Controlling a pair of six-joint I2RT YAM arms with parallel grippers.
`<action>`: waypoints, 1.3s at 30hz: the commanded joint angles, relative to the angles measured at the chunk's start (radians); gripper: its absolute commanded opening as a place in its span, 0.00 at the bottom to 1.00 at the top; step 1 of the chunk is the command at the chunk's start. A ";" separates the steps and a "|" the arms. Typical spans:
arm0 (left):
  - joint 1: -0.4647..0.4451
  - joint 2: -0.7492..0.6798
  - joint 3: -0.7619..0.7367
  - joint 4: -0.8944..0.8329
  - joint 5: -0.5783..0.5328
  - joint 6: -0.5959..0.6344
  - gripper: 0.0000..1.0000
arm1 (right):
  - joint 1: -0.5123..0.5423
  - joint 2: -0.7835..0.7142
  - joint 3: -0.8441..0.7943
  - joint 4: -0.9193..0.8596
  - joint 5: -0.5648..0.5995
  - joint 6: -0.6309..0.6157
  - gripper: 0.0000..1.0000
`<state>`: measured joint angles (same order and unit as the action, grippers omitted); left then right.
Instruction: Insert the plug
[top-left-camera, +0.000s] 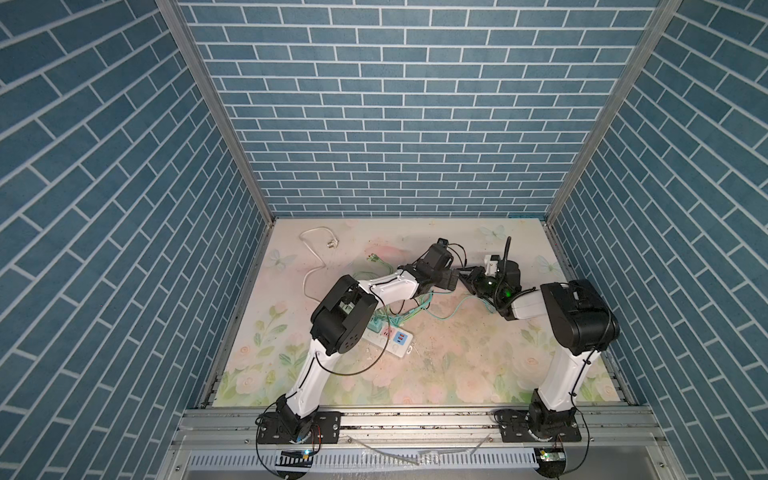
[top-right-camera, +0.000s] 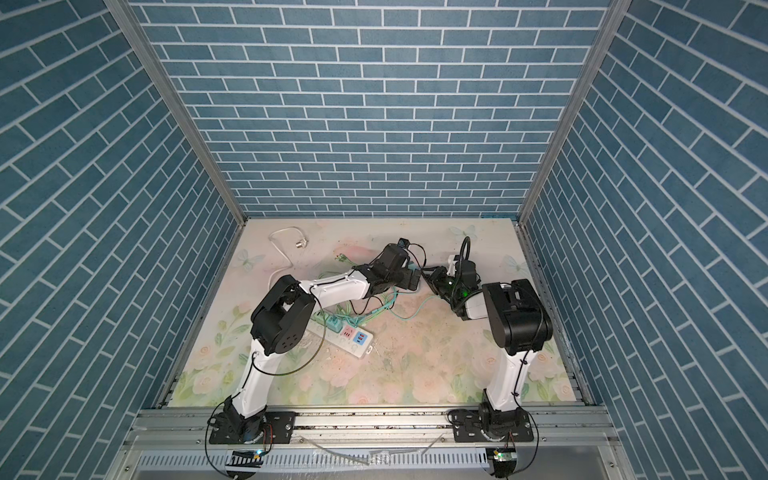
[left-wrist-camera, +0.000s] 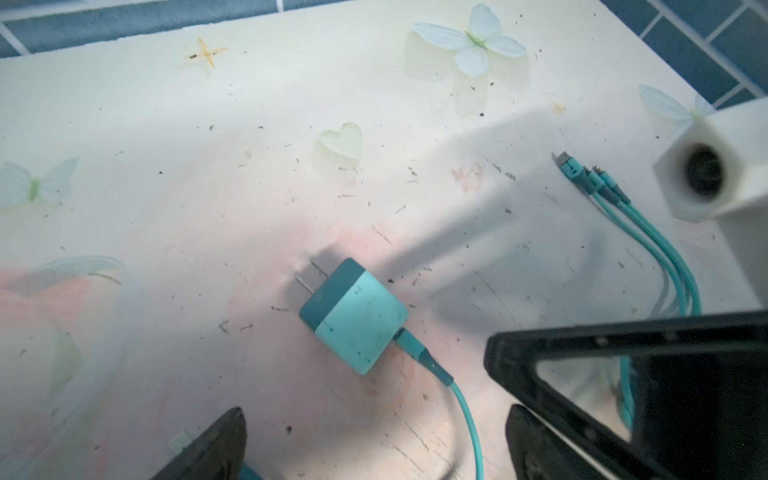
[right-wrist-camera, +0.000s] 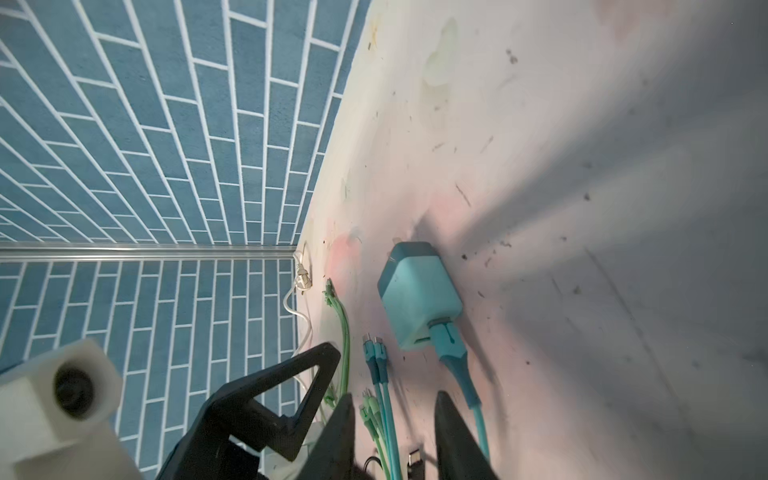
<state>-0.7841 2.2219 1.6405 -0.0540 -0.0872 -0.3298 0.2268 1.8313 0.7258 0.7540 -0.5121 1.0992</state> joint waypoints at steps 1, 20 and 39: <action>0.005 0.058 0.052 -0.068 -0.019 -0.055 0.96 | 0.003 -0.097 0.015 -0.264 0.122 -0.181 0.33; 0.006 0.136 0.233 -0.268 -0.084 -0.216 0.89 | -0.050 -0.291 -0.064 -0.486 0.281 -0.358 0.34; -0.001 0.250 0.397 -0.392 -0.111 -0.402 0.76 | -0.078 -0.414 -0.170 -0.490 0.266 -0.392 0.34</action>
<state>-0.7853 2.4577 2.0140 -0.4099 -0.1730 -0.6960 0.1562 1.4582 0.5777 0.2687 -0.2432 0.7494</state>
